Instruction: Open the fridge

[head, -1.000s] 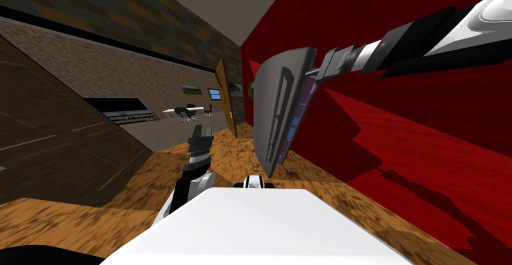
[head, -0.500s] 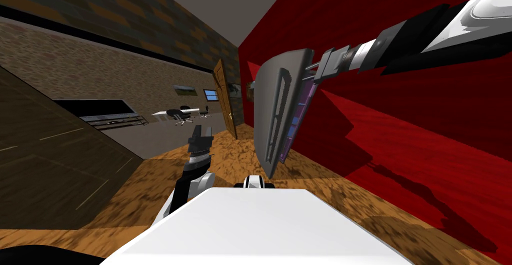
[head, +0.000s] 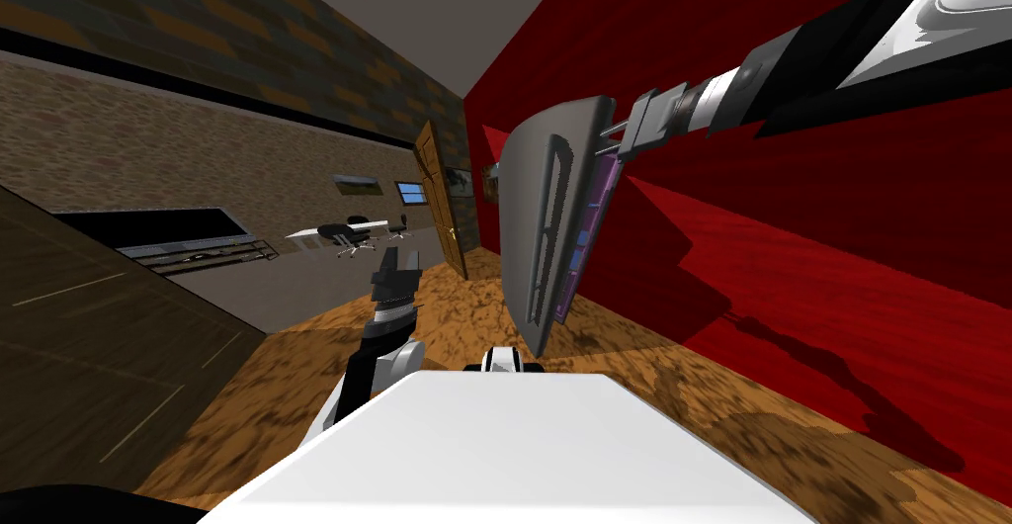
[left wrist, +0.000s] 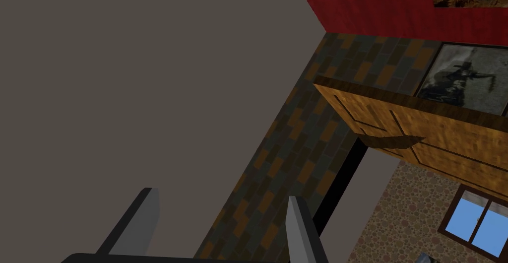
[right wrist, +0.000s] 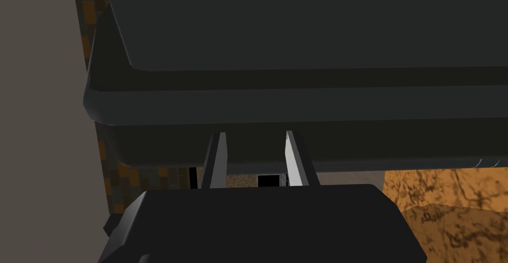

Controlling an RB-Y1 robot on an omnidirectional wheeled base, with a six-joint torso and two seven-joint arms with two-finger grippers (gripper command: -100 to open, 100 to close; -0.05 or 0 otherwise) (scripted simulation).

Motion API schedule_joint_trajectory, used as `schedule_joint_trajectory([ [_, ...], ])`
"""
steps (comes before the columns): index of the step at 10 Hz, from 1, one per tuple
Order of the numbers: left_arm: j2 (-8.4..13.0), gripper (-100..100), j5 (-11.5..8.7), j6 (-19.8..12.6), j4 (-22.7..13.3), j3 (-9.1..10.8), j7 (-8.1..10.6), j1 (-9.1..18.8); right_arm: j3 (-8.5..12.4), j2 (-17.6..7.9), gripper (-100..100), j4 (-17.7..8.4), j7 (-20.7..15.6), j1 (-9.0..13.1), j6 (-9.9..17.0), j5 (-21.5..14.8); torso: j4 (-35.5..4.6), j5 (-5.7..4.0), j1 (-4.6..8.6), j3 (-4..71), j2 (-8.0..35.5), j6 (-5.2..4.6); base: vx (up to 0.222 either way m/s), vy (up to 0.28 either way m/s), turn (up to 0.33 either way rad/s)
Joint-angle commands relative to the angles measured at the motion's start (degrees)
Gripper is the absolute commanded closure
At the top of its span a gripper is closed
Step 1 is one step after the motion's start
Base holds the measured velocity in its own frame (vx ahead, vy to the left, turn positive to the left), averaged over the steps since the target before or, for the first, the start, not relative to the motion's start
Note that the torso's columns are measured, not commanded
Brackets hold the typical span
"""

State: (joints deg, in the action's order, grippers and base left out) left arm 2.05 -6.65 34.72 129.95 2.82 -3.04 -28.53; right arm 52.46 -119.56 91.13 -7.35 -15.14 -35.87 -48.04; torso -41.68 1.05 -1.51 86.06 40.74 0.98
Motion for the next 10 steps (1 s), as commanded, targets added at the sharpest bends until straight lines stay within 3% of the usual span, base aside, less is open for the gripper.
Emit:
schedule_joint_trajectory([
  [1, 0.0, 0, 0.0, 0.0, 0.0, 0.00, 0.00, 0.0, -0.7, 1.5, -100, 0.5, 0.0, 0.0, -0.1, -0.4, 0.0, -0.31, 0.51, -0.1, 0.0, -0.15, -0.030, -0.030, -0.069],
  [2, 0.0, 0, 0.0, 0.0, 0.0, 0.01, 0.00, 0.0, 0.0, 0.0, 100, 0.0, 0.0, 0.0, 0.0, 0.0, 0.0, -0.40, 0.63, -0.2, 0.1, -0.23, -0.014, 0.008, 0.014],
  [3, 0.0, 0, 0.0, 0.0, 0.0, 0.00, 0.00, 0.0, -0.3, 1.1, 100, 0.0, 0.0, 0.3, -0.3, -0.3, 0.1, -0.49, 0.51, -0.4, 0.2, -0.29, -0.010, -0.007, -0.030],
  [4, 0.0, 0, 0.0, 0.0, 0.0, 0.00, 0.00, 0.0, 0.4, 0.4, -100, -0.4, 0.3, 0.5, 0.1, -0.3, 0.3, -0.78, 0.85, -0.5, 0.2, -0.47, 0.049, 0.081, -0.045],
  [8, 0.0, 0, 0.0, 0.0, 0.0, 0.00, 0.00, 0.0, 0.9, -0.9, -100, -0.7, 0.8, 0.2, 0.5, -0.4, 0.3, -0.19, 0.17, 0.3, -0.5, 0.05, 0.061, 0.118, -0.004],
  [10, 0.0, 0, 0.0, 0.0, 0.0, -0.01, 0.00, 0.0, 1.5, -0.1, -100, -1.0, 0.9, 1.1, 0.3, -0.5, 0.8, -0.68, 0.65, 0.2, -0.7, -0.15, -0.018, 0.017, -0.073],
])
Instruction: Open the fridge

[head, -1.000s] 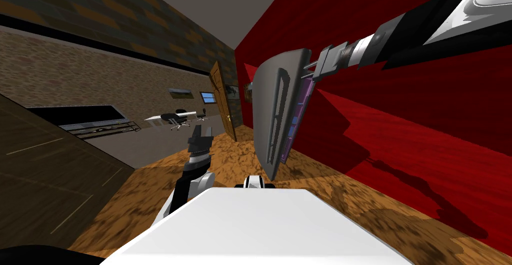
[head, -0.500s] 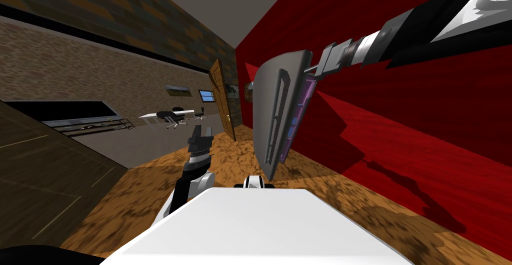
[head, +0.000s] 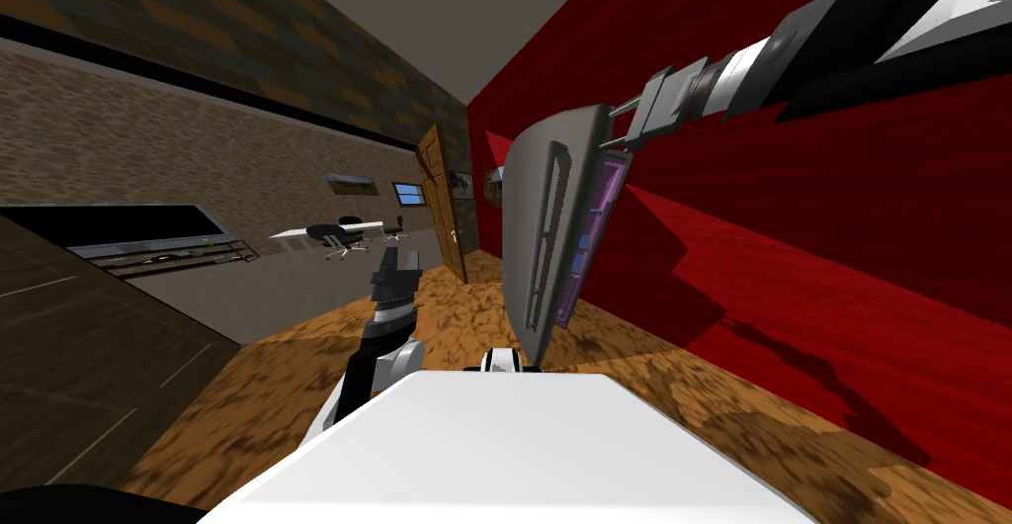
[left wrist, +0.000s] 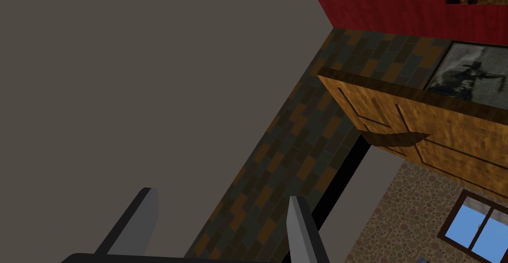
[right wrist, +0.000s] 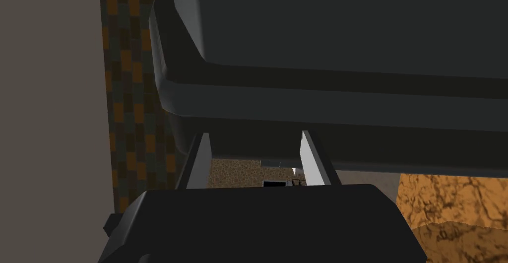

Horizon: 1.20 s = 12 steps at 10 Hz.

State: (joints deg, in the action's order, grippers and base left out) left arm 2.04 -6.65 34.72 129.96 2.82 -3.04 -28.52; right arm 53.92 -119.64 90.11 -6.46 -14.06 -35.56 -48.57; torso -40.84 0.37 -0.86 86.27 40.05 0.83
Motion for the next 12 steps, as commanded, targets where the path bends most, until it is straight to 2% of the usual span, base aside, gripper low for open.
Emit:
schedule_joint_trajectory([
  [1, 0.0, 0, 0.0, 0.0, 0.0, 0.00, 0.00, 0.0, 0.5, 0.1, 100, -0.3, 0.0, 0.5, 0.3, 0.0, 0.0, -0.43, 0.70, -0.1, 0.0, -0.20, -0.050, 0.009, -0.062],
  [2, 0.0, 0, 0.0, 0.0, 0.0, 0.01, 0.00, 0.0, 0.2, -0.7, 100, -1.3, 0.3, 0.0, 0.7, -0.5, -0.2, -0.46, 0.99, -0.1, 0.2, -0.27, -0.084, 0.209, -0.232],
  [4, 0.0, 0, 0.0, 0.0, 0.0, 0.00, 0.00, 0.0, 0.0, -1.1, 100, -1.9, 0.4, -0.3, 1.0, -0.8, -0.9, 0.35, -0.29, -0.5, 0.8, -0.08, -0.040, 0.237, -0.142],
  [7, 0.0, 0, 0.0, 0.0, 0.0, -0.01, 0.00, 0.0, -0.6, -2.3, 100, -3.7, 0.8, -1.1, 1.9, -1.8, -1.0, 0.74, -0.90, -0.5, 0.9, 0.09, -0.023, 0.279, -0.141],
  [11, 0.0, 0, 0.0, 0.0, 0.0, -0.01, 0.00, 0.0, -1.5, -3.9, 100, -6.1, 1.3, -2.3, 3.0, -3.1, -0.9, 0.40, -0.17, -0.3, 0.7, 0.03, -0.074, 0.302, -0.129],
  [12, 0.0, 0, 0.0, 0.0, 0.0, -0.02, 0.00, 0.0, -1.7, -3.3, 100, -5.6, 1.0, -2.4, 1.8, -2.8, -0.9, 0.33, -0.13, -0.4, 0.9, -0.04, -0.079, 0.144, -0.099],
])
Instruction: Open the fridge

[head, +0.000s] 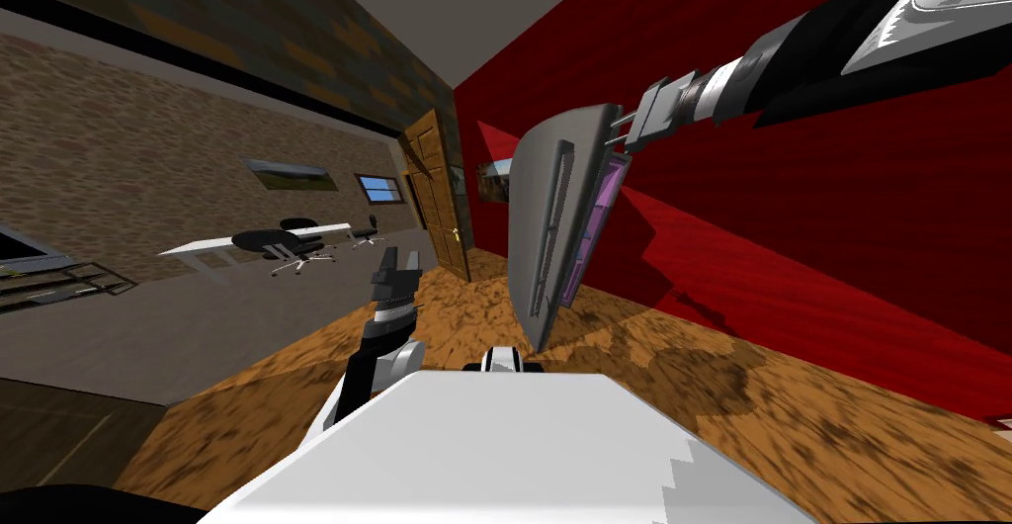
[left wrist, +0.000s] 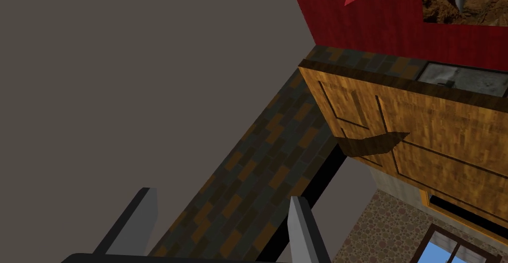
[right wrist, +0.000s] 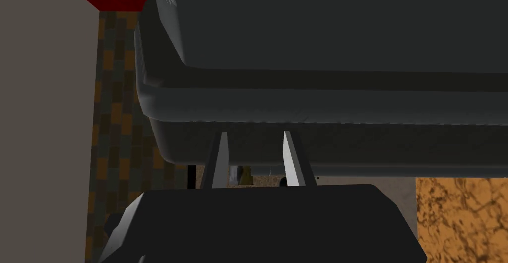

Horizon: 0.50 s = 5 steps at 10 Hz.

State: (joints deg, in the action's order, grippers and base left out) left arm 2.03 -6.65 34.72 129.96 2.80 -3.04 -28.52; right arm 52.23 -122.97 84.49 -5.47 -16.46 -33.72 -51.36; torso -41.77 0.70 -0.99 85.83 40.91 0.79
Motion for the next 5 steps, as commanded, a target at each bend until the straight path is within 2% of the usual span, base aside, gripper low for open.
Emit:
schedule_joint_trajectory([
  [1, 0.0, 0, 0.0, 0.0, 0.0, 0.02, 0.00, 0.0, -0.4, -0.2, 100, -0.4, 0.4, -0.4, 0.2, -0.5, -0.1, -0.16, 0.60, -0.1, 0.1, -0.09, -0.050, 0.143, -0.120],
  [2, 0.0, 0, 0.0, 0.0, 0.0, 0.01, 0.00, 0.0, -0.5, -0.6, 100, -1.1, 0.5, -0.6, 0.6, -0.8, 0.0, -0.45, 0.71, -0.2, 0.2, -0.34, -0.032, 0.264, -0.136],
  [5, 0.0, 0, 0.0, 0.0, 0.0, 0.00, 0.00, 0.0, -0.8, -1.8, 100, -3.1, 0.9, -1.3, 1.9, -1.9, 0.0, -0.24, 0.19, -0.4, 0.3, -0.25, -0.029, 0.331, -0.132],
])
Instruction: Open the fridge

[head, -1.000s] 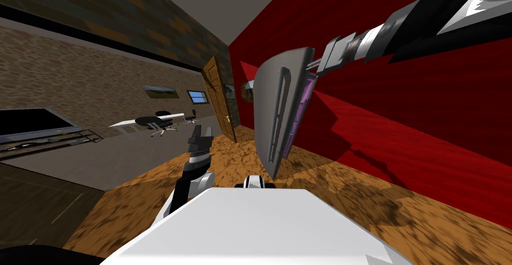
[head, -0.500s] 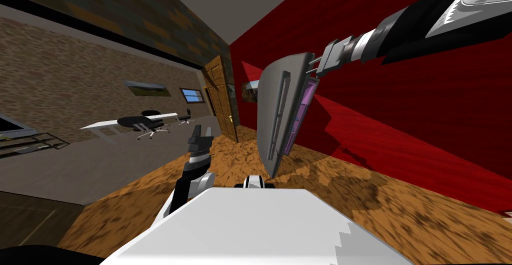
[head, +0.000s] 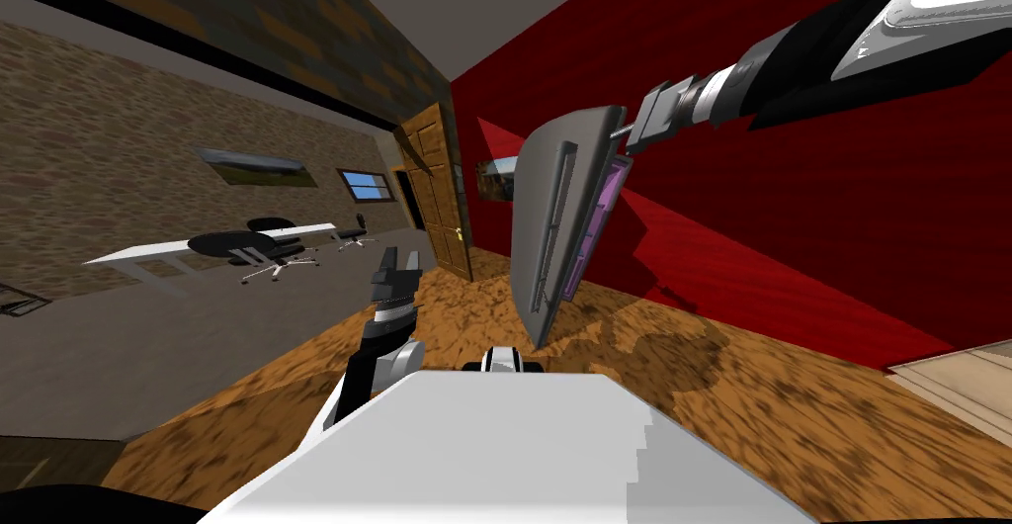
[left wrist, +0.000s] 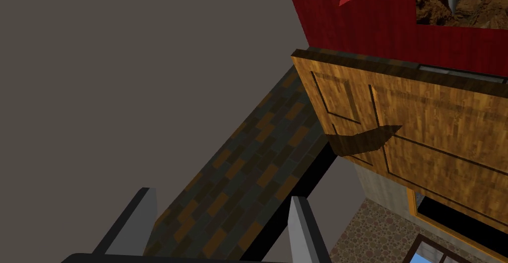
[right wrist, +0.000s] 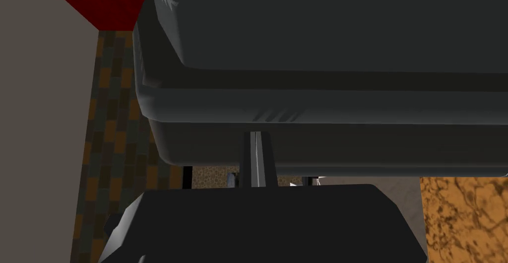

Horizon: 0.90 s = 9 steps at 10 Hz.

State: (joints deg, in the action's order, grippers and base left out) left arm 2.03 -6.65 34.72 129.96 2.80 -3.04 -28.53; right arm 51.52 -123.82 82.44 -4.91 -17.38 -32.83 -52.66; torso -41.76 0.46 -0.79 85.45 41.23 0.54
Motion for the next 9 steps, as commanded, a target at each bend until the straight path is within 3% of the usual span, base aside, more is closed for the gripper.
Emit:
schedule_joint_trajectory([
  [1, 0.0, 0, 0.0, 0.0, 0.0, 0.00, 0.00, 0.0, -0.2, -1.3, 100, -1.7, 0.5, -0.6, 1.5, -1.0, -0.1, 0.06, 0.02, 0.0, 0.0, 0.04, -0.023, 0.344, -0.109],
  [5, 0.0, 0, 0.0, 0.0, 0.0, 0.00, 0.00, 0.0, -0.7, -2.9, 100, -4.4, 1.0, -1.4, 3.2, -2.4, -0.2, 0.12, 0.16, 0.1, 0.0, 0.08, -0.021, 0.319, -0.114],
  [6, 0.0, 0, 0.0, 0.0, 0.0, 0.00, 0.00, 0.0, -1.2, -2.1, 100, -3.2, 1.2, -1.3, 2.3, -2.6, -0.2, 0.06, 0.20, 0.0, 0.0, 0.00, -0.020, 0.140, -0.080],
  [7, 0.0, 0, 0.0, 0.0, 0.0, 0.02, 0.00, 0.0, -1.7, -2.1, -100, -3.1, 1.7, -2.0, 2.3, -2.5, -0.2, -0.12, 0.73, 0.0, 0.1, -0.03, 0.038, 0.106, 0.010],
  [9, 0.0, 0, 0.0, 0.0, 0.0, 0.02, 0.00, 0.0, -2.0, -2.2, -100, -3.1, 2.0, -2.6, 2.4, -2.4, 0.4, -0.66, 0.98, 0.2, -0.4, -0.21, 0.107, 0.138, 0.024],
])
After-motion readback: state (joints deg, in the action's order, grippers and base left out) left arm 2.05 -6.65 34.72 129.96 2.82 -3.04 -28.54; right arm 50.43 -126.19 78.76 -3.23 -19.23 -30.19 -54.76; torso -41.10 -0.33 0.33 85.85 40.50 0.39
